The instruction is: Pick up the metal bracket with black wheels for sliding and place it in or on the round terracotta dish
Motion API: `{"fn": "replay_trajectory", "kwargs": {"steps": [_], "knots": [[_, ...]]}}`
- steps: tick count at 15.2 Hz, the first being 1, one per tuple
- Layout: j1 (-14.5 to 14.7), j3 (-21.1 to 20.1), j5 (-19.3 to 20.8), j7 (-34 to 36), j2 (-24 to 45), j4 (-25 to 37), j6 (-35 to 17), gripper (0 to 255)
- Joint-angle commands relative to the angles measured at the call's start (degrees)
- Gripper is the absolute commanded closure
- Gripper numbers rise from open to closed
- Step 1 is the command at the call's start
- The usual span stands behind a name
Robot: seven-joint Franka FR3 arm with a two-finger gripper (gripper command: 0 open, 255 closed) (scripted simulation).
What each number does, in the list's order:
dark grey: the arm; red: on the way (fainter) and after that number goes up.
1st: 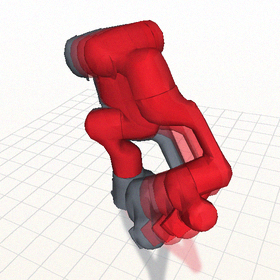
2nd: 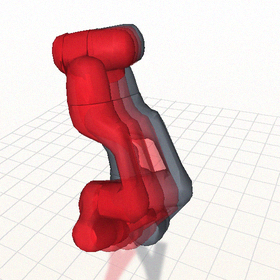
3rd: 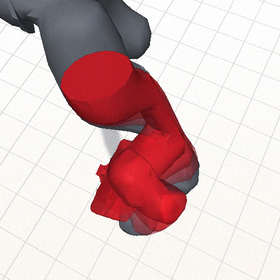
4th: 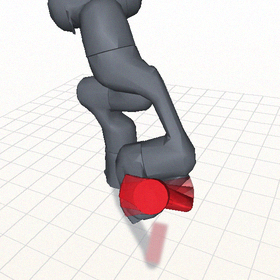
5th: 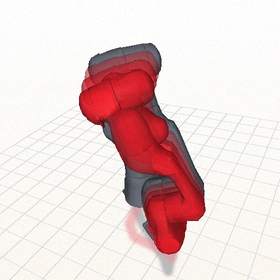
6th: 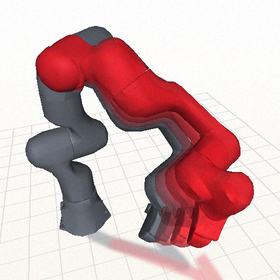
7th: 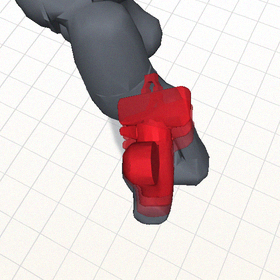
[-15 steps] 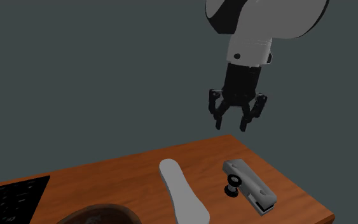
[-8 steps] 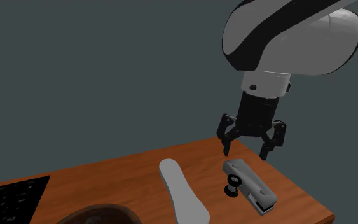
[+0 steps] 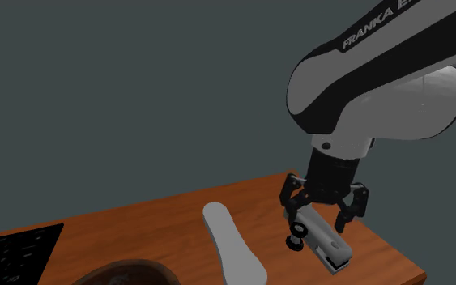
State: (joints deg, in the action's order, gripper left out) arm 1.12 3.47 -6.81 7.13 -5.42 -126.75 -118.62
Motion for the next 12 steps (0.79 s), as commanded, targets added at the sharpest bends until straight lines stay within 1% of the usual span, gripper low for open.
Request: {"fn": "replay_trajectory", "kwargs": {"steps": [1,9,10,12], "knots": [[0.1,-0.1,-0.2,0.0,0.6,-0.7,-1.3,0],[0.1,-0.1,-0.2,0.0,0.6,-0.7,-1.3,0],[0.1,-0.1,-0.2,0.0,0.6,-0.7,-1.3,255],[0.1,-0.1,-0.2,0.0,0.6,-0.7,-1.3,255]]}}
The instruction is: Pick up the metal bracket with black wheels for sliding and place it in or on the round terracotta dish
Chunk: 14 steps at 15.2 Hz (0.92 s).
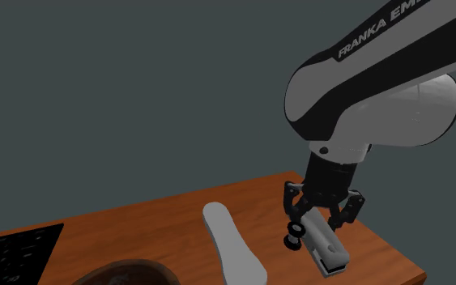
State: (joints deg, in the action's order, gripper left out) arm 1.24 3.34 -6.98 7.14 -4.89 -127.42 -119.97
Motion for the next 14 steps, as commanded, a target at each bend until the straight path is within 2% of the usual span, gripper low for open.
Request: {"fn": "replay_trajectory", "kwargs": {"steps": [1,7,14], "knots": [[0.0,0.0,0.0,0.0,0.0,-0.1,0.0,255],[0.0,0.0,0.0,0.0,0.1,0.0,0.0,255],[-0.1,0.0,0.5,0.7,-2.0,3.3,5.3,255]]}}
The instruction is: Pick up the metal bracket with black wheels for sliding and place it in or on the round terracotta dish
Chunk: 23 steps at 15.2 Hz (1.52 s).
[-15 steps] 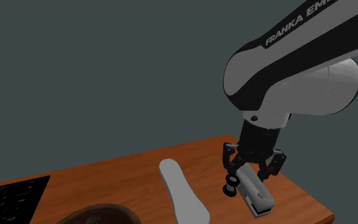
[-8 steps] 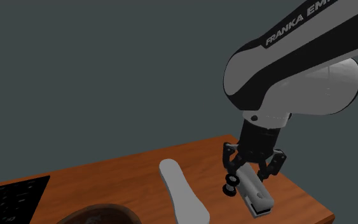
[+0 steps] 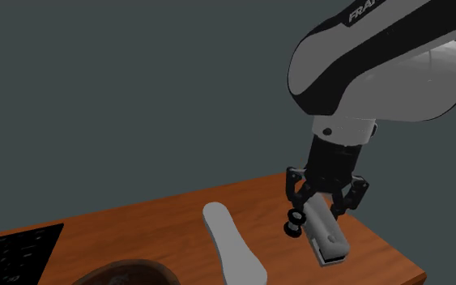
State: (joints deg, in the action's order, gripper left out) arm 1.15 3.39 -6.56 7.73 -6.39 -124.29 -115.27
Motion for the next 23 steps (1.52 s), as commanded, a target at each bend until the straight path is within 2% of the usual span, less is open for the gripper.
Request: {"fn": "replay_trajectory", "kwargs": {"steps": [1,16,23], "knots": [[0.0,0.0,0.1,0.2,-0.7,0.7,1.4,255],[-0.1,0.0,0.7,1.5,-2.8,10.0,12.7,255],[3.9,-5.7,-0.9,10.5,-7.9,4.4,11.2,255]]}}
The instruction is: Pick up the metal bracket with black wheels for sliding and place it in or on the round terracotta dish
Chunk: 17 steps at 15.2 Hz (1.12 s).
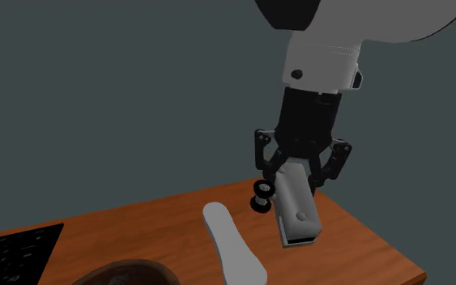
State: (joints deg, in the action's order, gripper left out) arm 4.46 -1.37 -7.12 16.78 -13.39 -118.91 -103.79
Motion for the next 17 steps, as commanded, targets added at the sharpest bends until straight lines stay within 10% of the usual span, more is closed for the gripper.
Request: {"fn": "replay_trajectory", "kwargs": {"steps": [1,17], "knots": [[1.2,-1.8,-0.6,2.8,-1.4,-1.5,-0.5,255],[10.2,-16.5,-4.6,24.8,-1.5,-1.5,-3.6,255]]}}
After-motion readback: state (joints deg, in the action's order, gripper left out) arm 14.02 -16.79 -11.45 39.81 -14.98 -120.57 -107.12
